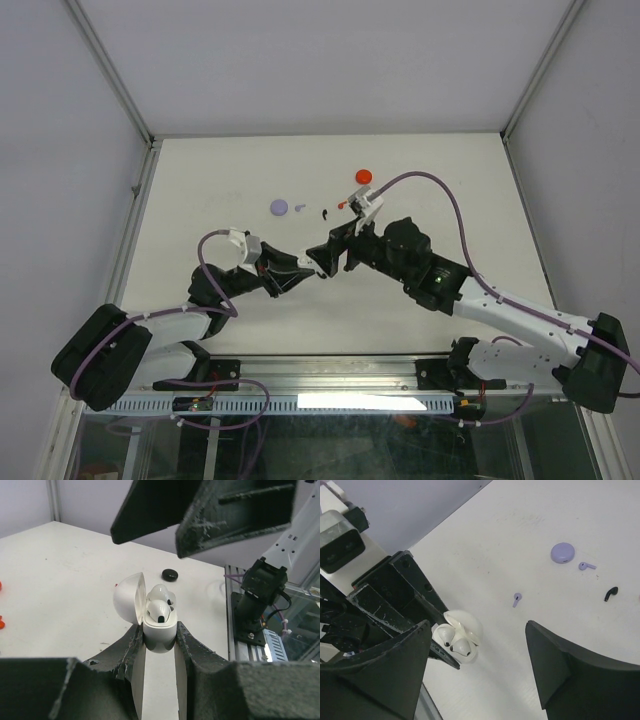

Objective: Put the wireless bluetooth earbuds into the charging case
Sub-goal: Close the charging case, then place the charging case at the center of the board, then pick up the charging case at the center of the board.

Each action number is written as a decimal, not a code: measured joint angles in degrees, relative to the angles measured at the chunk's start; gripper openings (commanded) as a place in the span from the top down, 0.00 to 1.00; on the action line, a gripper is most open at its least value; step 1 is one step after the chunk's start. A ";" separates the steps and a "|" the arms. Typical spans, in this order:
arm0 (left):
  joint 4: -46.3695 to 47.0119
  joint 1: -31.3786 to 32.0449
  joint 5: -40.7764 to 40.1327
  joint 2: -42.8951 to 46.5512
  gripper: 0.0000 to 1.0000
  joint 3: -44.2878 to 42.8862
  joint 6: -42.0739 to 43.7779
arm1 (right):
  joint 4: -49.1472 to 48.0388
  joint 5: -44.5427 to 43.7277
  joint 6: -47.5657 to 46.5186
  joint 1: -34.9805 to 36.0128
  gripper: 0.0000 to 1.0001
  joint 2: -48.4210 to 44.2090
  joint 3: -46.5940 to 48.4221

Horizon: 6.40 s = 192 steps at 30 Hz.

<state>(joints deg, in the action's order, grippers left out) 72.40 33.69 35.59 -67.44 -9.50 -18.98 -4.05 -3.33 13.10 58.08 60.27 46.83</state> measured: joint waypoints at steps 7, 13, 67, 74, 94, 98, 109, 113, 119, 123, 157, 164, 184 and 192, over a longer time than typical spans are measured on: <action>0.74 0.00 5.35 -2.62 1.00 -0.22 -1.51 | -0.74 14.40 5.60 -6.16 0.18 1.07 0.00; 2.25 0.00 7.74 -3.82 1.00 -0.94 -2.99 | -2.34 23.58 9.40 -7.67 0.18 5.53 0.00; -49.51 5.79 -8.41 -37.53 0.73 -39.65 -19.15 | 8.22 -18.78 4.50 -9.22 0.25 -9.46 -11.85; -56.13 12.41 -8.46 -43.85 0.67 -45.35 -19.32 | 8.28 -24.48 4.50 -9.68 0.25 -14.34 -14.93; -76.22 13.60 -24.87 -35.87 0.18 -49.66 -12.96 | 8.22 -26.51 4.50 -10.60 0.25 -15.15 -15.78; -80.17 9.75 -29.46 -32.30 0.13 -49.62 -11.41 | 8.04 -26.51 4.50 -10.75 0.25 -15.08 -16.00; -87.03 -1.84 -47.74 -29.40 0.01 -52.19 -8.85 | 6.27 -26.49 4.44 -11.41 0.25 -14.93 -18.80; -87.84 -3.61 -53.18 -32.68 0.02 -56.85 -8.59 | 4.37 -26.45 4.24 -11.69 0.25 -14.01 -19.74; -87.89 -6.10 -58.07 -40.06 0.04 -63.21 -8.66 | 2.58 -26.34 3.48 -12.28 0.25 -12.07 -21.38; -88.74 -6.97 -60.06 -45.27 0.07 -67.32 -8.66 | 1.79 -26.18 3.08 -12.92 0.25 -11.28 -21.46; -84.96 -7.17 -56.78 -43.12 0.62 -59.01 0.57 | 1.79 -19.58 3.82 -14.47 0.26 -9.55 -21.84; -79.97 -7.17 -51.71 -34.12 0.63 -47.69 2.71 | 4.92 -14.86 5.99 -14.62 0.26 -7.30 -18.73; -52.74 -3.58 -38.03 -20.06 0.61 -27.91 13.20 | 10.38 5.31 12.35 -23.61 0.26 2.45 -8.79; -46.84 0.94 -36.59 -18.36 0.61 -26.14 19.45 | 10.32 10.34 13.00 -24.50 0.27 4.83 -5.70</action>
<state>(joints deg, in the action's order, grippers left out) 25.56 34.63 -0.99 -85.80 -35.64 0.47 6.26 7.01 26.11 33.58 65.10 41.12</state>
